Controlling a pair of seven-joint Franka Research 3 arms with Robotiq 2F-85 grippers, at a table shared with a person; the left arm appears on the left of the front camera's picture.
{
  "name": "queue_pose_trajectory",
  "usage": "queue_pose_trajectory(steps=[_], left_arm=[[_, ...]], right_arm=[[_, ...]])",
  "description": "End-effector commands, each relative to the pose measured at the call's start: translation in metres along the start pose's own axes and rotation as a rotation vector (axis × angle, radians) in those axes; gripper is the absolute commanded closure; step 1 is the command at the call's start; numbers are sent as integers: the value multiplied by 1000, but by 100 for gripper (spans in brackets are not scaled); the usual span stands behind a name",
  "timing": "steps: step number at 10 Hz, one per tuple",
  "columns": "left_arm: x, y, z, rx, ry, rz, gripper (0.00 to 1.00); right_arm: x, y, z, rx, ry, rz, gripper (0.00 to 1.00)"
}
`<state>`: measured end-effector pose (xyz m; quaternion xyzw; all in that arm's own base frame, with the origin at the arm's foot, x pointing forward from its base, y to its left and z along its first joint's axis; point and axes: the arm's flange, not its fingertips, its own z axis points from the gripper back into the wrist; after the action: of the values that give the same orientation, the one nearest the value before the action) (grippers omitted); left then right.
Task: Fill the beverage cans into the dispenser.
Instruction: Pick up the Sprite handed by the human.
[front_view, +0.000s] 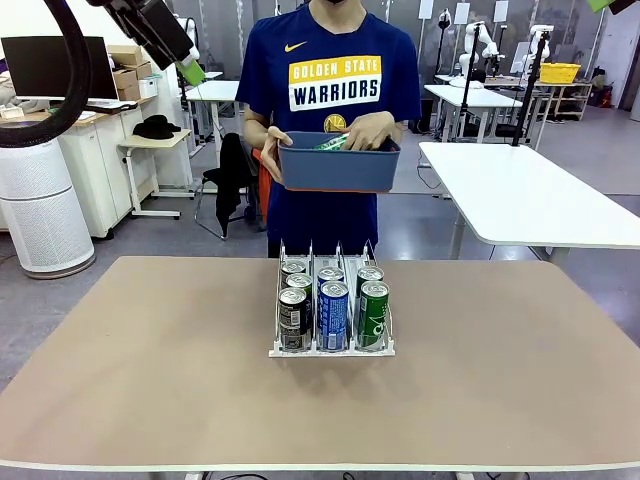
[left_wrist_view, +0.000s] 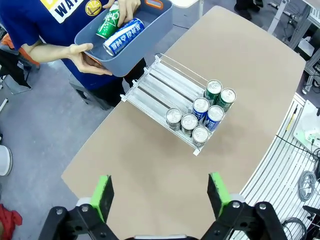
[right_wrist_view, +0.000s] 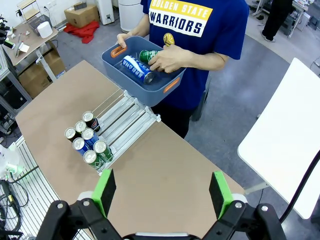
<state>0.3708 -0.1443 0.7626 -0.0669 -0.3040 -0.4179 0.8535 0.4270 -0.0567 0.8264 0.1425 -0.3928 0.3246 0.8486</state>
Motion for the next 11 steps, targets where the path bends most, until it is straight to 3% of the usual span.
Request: queue_pose_trajectory(steps=[1,11], left_arm=[[-1,0,0,-4,5,6,0],[-1,0,0,-4,5,6,0]], right_arm=[[-1,2,-1,8,0,2,0],[-1,2,-1,8,0,2,0]])
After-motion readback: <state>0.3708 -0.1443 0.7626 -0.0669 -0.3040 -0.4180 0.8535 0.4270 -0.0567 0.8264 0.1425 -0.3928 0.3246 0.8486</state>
